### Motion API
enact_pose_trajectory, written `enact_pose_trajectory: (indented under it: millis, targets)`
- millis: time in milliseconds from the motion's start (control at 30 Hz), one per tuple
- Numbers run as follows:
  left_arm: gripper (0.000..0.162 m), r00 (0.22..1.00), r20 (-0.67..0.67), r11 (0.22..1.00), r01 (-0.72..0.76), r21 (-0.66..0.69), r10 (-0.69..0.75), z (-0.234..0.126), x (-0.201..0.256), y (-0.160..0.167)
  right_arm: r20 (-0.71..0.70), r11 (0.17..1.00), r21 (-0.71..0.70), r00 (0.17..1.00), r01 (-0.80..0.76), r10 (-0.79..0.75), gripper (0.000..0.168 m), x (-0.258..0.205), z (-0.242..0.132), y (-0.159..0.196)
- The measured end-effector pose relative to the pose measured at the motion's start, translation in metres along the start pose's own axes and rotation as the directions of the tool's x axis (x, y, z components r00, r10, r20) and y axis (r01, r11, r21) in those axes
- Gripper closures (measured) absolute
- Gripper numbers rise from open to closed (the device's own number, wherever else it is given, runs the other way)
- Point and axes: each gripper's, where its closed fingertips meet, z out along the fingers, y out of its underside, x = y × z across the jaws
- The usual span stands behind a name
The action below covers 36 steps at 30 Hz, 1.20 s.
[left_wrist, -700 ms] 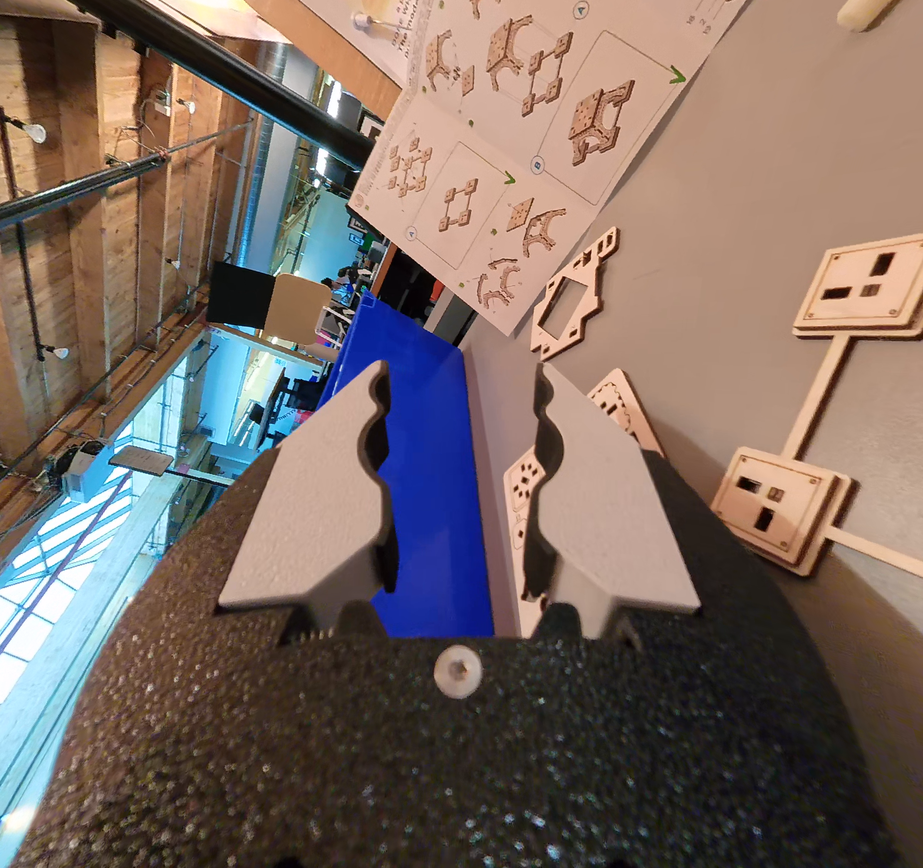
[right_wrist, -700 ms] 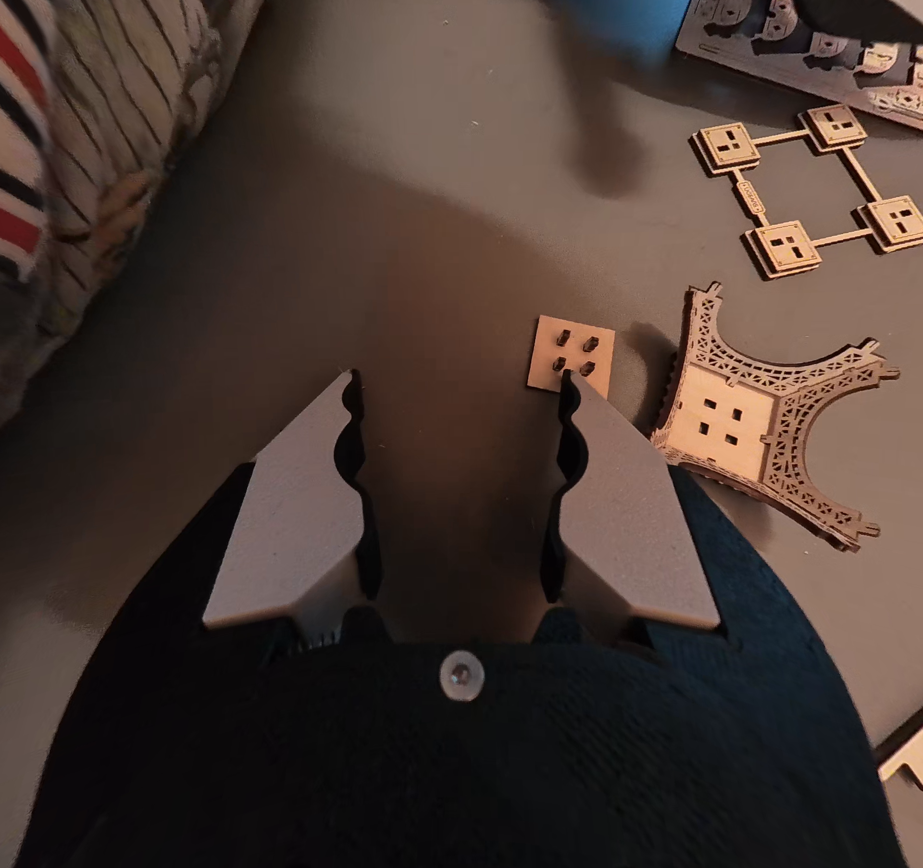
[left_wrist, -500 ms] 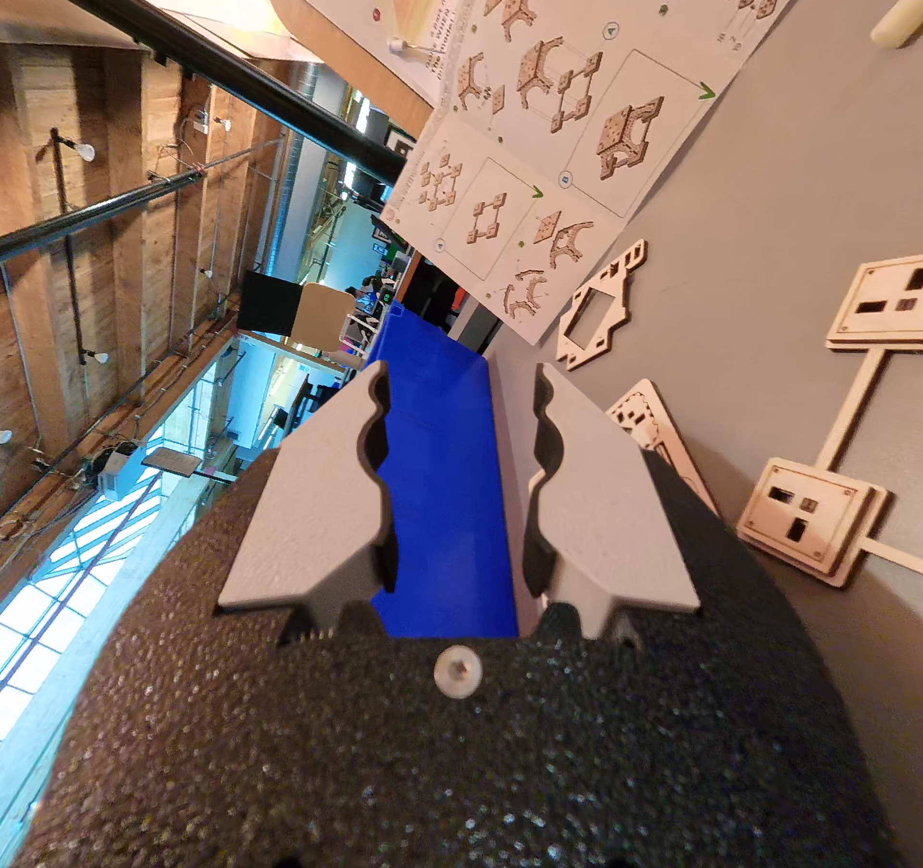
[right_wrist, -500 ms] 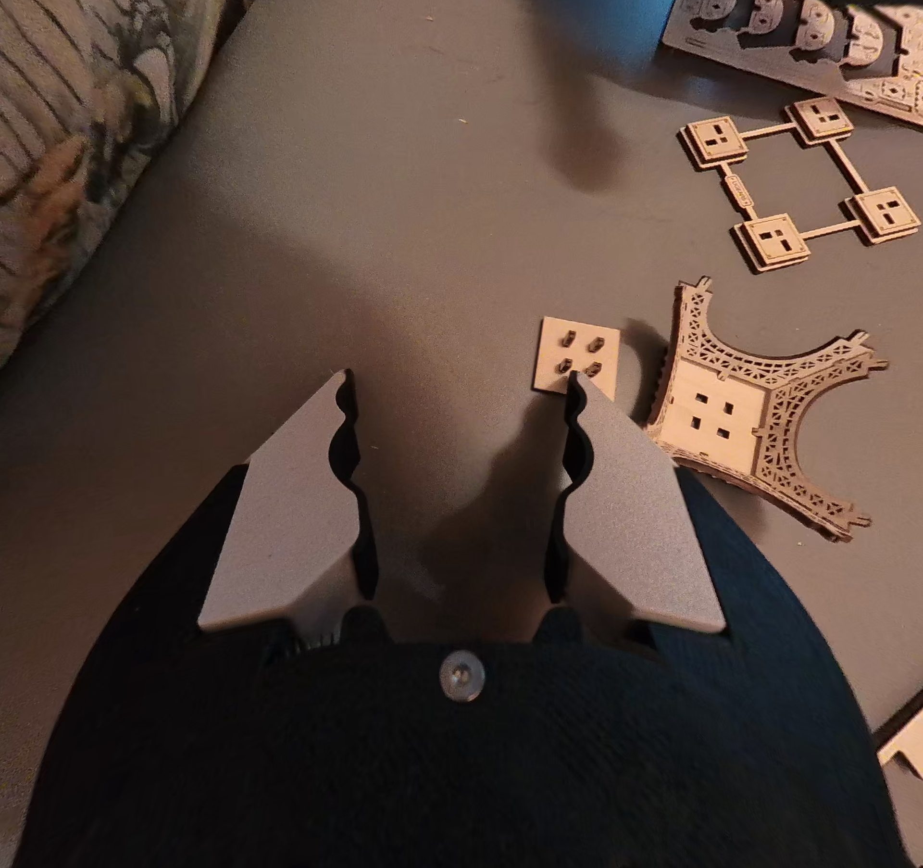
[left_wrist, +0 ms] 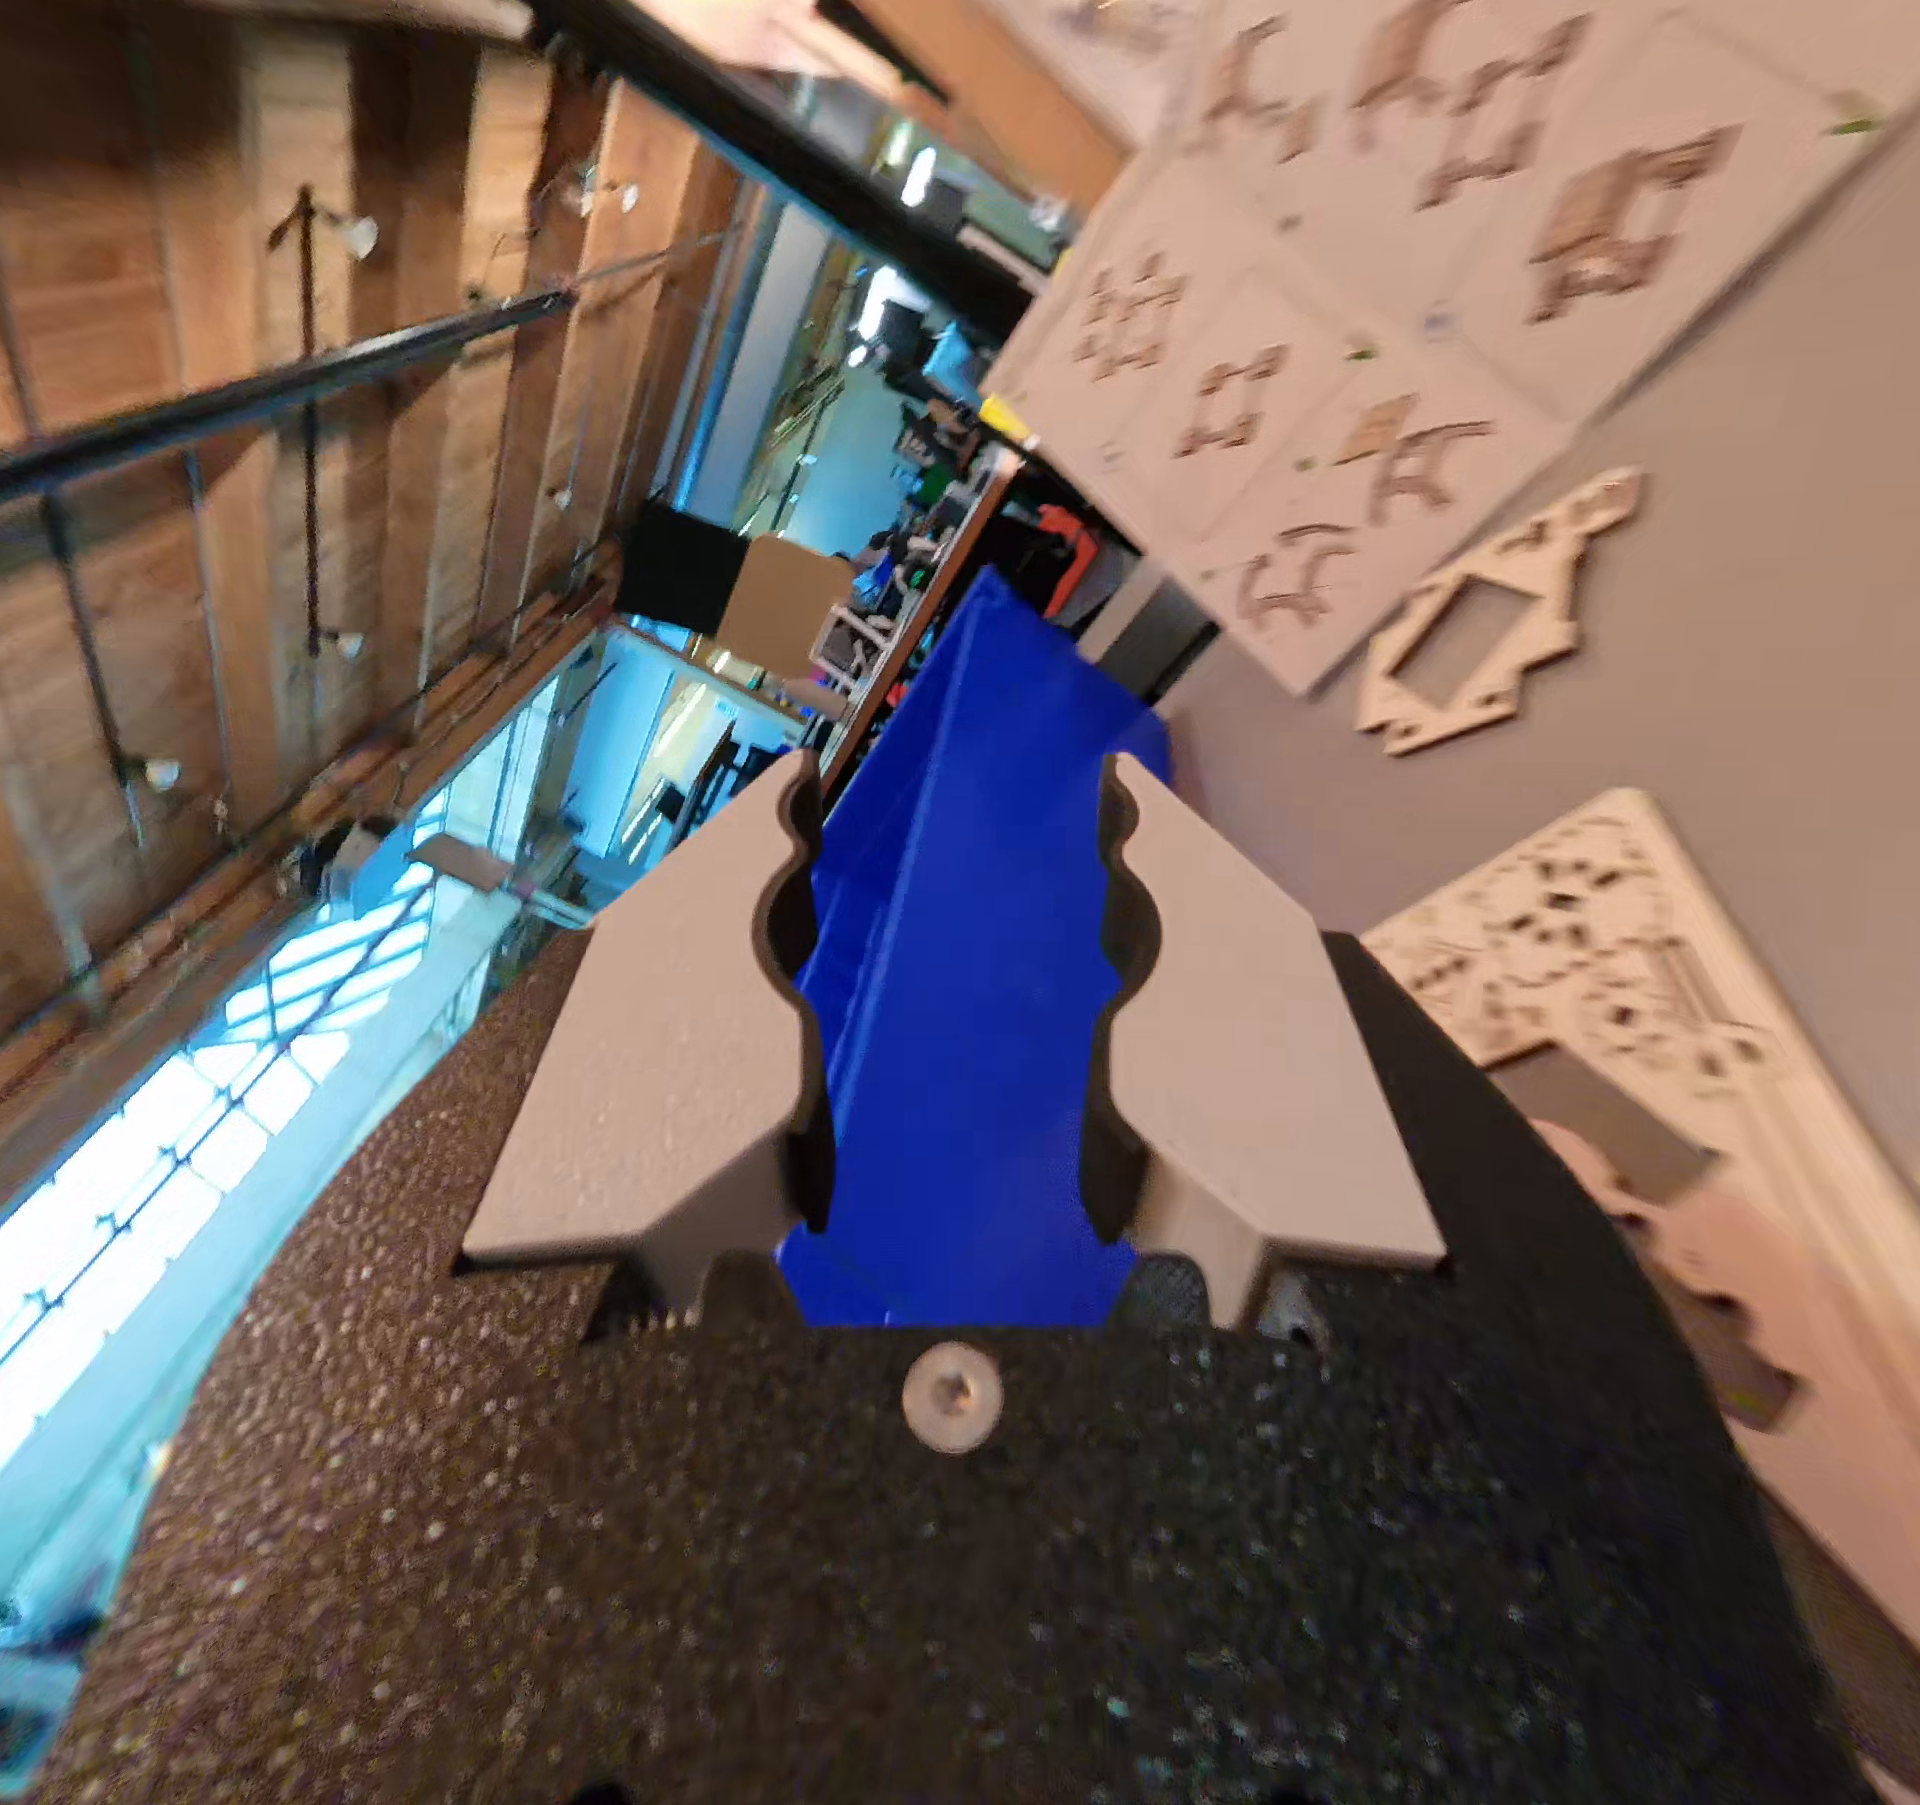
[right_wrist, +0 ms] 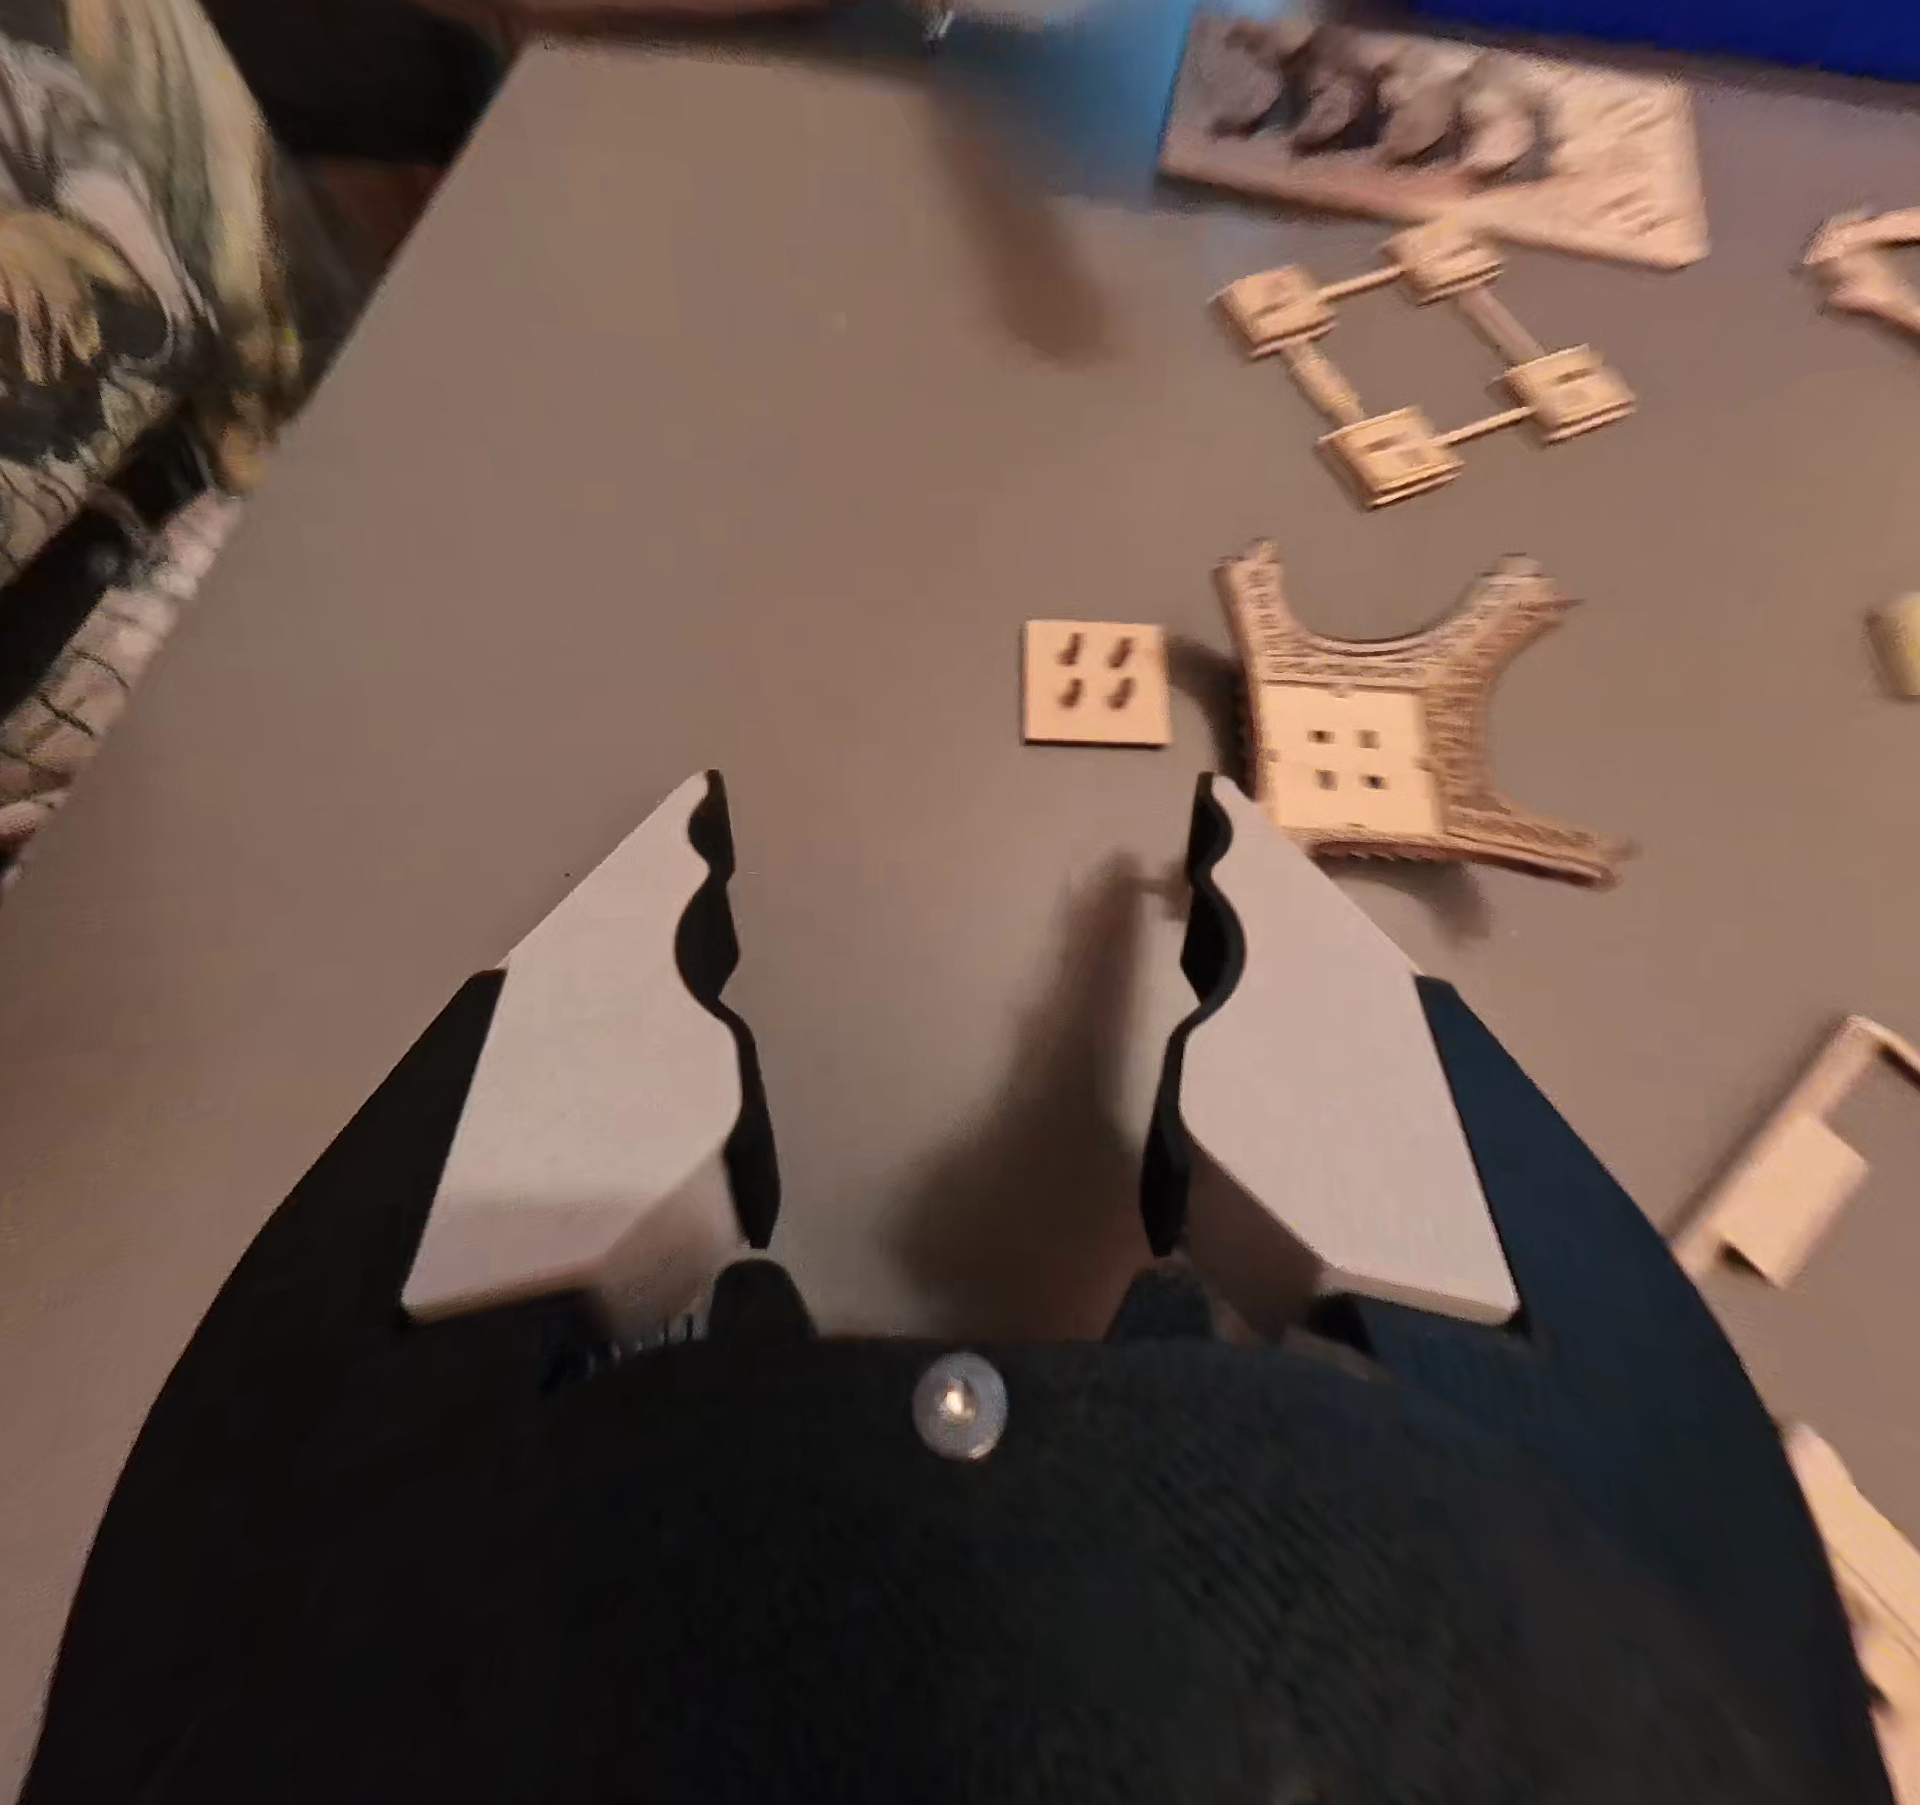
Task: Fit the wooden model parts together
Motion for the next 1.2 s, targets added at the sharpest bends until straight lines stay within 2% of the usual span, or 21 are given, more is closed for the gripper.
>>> enact_pose_trajectory:
  millis: [100,167,267,367,500,667,900,1000,1100,1200]
  targets:
    - [0.111,0.988,0.062,0.989,0.142,-0.029,-0.14,0.002,-0.033,0.019,-0.221,0.991,0.129,0.973,-0.043,0.071,0.111,0.043,-0.052,-0.011]
    - [0.111,0.962,0.073,0.963,0.266,-0.038,-0.263,0.002,-0.05,0.031,-0.386,0.988,0.12,0.913,-0.094,0.133,0.13,0.072,-0.081,0.008]
    - [0.108,0.886,0.046,0.887,0.462,0.003,-0.461,-0.001,-0.067,0.035,-0.521,0.985,0.09,0.837,-0.144,0.17,0.145,0.081,-0.103,0.035]
    - [0.112,0.818,0.006,0.818,0.575,0.003,-0.575,-0.002,-0.069,0.037,-0.604,0.993,0.028,0.789,-0.114,0.108,0.155,0.08,-0.11,0.054]
    - [0.114,0.773,-0.02,0.773,0.635,0.011,-0.635,-0.001,-0.068,0.037,-0.585,0.99,-0.074,0.809,-0.12,0.054,0.165,0.074,-0.105,0.073]
    - [0.114,0.811,-0.021,0.81,0.586,0.017,-0.585,0.001,-0.06,0.035,-0.545,0.969,-0.204,0.838,-0.142,0.008,0.168,0.068,-0.094,0.093]
    - [0.114,0.859,-0.022,0.859,0.511,0.012,-0.511,0.003,-0.051,0.032,-0.48,0.954,-0.216,0.874,-0.206,0.08,0.168,0.05,-0.099,0.097]
    - [0.114,0.879,-0.014,0.879,0.477,0.02,-0.476,0.002,-0.051,0.029,-0.412,0.936,-0.224,0.897,-0.273,0.163,0.168,0.03,-0.103,0.1]
    - [0.114,0.889,-0.011,0.889,0.458,0.028,-0.458,0.002,-0.051,0.026,-0.358,0.89,-0.27,0.896,-0.368,0.262,0.168,0.007,-0.114,0.108]
    - [0.114,0.896,-0.013,0.895,0.444,0.026,-0.444,0.002,-0.049,0.026,-0.365,0.867,-0.27,0.878,-0.419,0.311,0.168,-0.003,-0.129,0.109]
